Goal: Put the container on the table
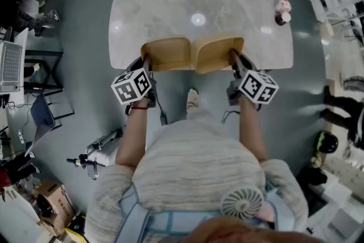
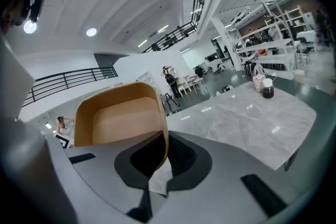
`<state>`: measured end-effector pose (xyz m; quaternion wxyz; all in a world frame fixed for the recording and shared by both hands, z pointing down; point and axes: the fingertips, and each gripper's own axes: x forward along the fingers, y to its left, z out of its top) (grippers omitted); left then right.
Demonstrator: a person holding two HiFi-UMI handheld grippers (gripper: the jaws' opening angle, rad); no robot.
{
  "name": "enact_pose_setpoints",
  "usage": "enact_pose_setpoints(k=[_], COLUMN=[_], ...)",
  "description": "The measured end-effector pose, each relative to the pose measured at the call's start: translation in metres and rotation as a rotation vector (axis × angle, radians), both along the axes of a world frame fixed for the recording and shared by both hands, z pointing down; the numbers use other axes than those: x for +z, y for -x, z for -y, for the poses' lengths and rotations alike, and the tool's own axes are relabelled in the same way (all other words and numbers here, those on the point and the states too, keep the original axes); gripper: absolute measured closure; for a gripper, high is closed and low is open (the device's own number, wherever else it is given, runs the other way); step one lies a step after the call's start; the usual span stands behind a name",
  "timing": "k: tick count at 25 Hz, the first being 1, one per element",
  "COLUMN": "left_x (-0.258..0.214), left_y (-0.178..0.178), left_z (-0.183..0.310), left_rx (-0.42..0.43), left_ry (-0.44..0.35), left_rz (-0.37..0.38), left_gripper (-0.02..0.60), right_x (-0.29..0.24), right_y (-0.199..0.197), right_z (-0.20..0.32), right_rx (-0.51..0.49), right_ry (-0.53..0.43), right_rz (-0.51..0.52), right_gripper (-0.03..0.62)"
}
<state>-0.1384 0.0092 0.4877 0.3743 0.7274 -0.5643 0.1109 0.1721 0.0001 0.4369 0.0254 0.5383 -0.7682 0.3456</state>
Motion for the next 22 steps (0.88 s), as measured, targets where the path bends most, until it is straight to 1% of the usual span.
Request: enact_pose_setpoints(k=[3,8,13,17,22], left_x=[0.001,-0.001,-0.001,0.006,0.011], left_y=[-0.004,-0.022,-0.033,-0.034,-0.025], left_z=[0.02,0.052,0.072,0.081,0.088], left_rx=[-0.007,-0.012,-0.01,-0.013,0.006], left_ry=[0.002,0.002,0.003,0.019,0.038], left_rz=[0.006,0.015,0.015,0.015,0.02], left_gripper=[0.549,0.549,0.549,0.549,0.549], right_x=[0.001,0.004,0.002,0.009,0.011], right_y=[-0.002,-0.011,-0.018,-0.022,-0.015], right_z=[0.02,0.053,0.075,0.084,0.087], right_rx=[-0.015,-0.04,-0.055,-0.054,-0.038], right_ry=[0.001,0.018,0.021,0.044,0.059], right_rz=[0.006,0.021,-0.004,-0.013,-0.015], right_gripper=[0.586,0.586,0.586,0.586,0.586])
